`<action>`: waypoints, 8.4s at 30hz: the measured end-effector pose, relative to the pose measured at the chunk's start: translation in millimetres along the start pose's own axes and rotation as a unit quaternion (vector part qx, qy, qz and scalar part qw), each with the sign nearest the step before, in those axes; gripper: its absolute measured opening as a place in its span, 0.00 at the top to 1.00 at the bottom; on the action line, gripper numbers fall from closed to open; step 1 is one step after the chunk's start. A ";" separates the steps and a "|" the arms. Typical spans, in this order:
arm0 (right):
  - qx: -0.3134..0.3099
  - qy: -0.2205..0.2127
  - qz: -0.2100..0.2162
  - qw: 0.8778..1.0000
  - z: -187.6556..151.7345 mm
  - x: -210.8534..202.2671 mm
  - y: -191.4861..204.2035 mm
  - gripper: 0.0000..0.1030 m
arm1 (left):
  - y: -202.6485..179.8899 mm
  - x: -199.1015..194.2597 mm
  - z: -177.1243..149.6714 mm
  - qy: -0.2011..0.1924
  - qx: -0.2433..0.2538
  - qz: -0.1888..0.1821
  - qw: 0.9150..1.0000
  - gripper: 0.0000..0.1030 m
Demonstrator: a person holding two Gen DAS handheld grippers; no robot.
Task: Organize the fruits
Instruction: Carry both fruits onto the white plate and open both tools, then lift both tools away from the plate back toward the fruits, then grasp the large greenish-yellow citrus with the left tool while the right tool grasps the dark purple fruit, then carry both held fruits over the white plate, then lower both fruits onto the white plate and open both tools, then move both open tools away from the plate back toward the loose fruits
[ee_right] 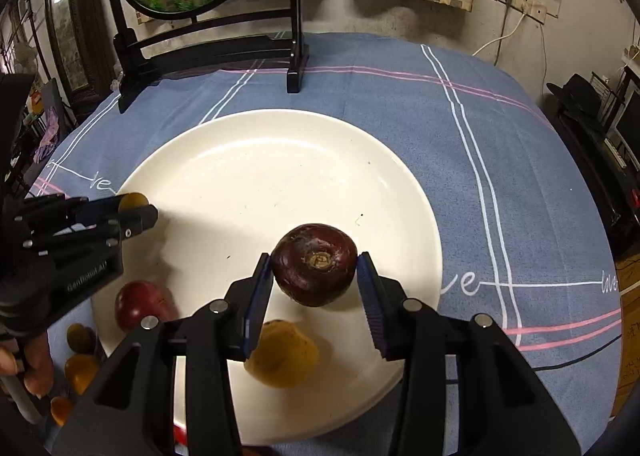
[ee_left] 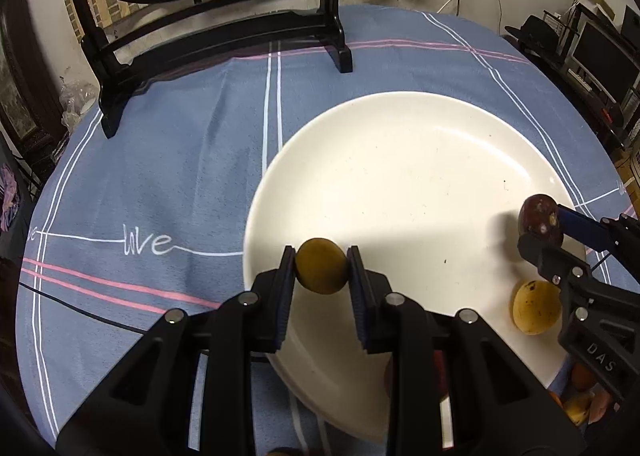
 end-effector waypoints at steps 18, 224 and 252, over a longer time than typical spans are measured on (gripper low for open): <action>0.056 -0.021 0.026 0.998 -1.9 -22.9 -9.0 0.38 | 1.3 -28.9 -4.5 -0.009 -0.016 0.006 1.000 0.38; 0.040 -0.031 0.037 0.998 14.0 -46.4 -20.7 0.37 | -9.9 -76.7 30.2 -0.069 0.023 -0.009 0.997 0.23; 0.118 -0.054 0.066 0.989 -200.8 -153.2 -5.2 0.35 | -1.8 -158.8 -198.9 -0.074 0.010 -0.059 0.995 0.15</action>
Point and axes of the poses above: each gripper's, at about its wrist camera, not at the fingertips, and x roughly the way its jaws point, y to its left, z to its top, the point moved 9 cm from there along x, roughly the way its jaws point, and after that the axes turned 1 degree about z, right-handed, at the moved point
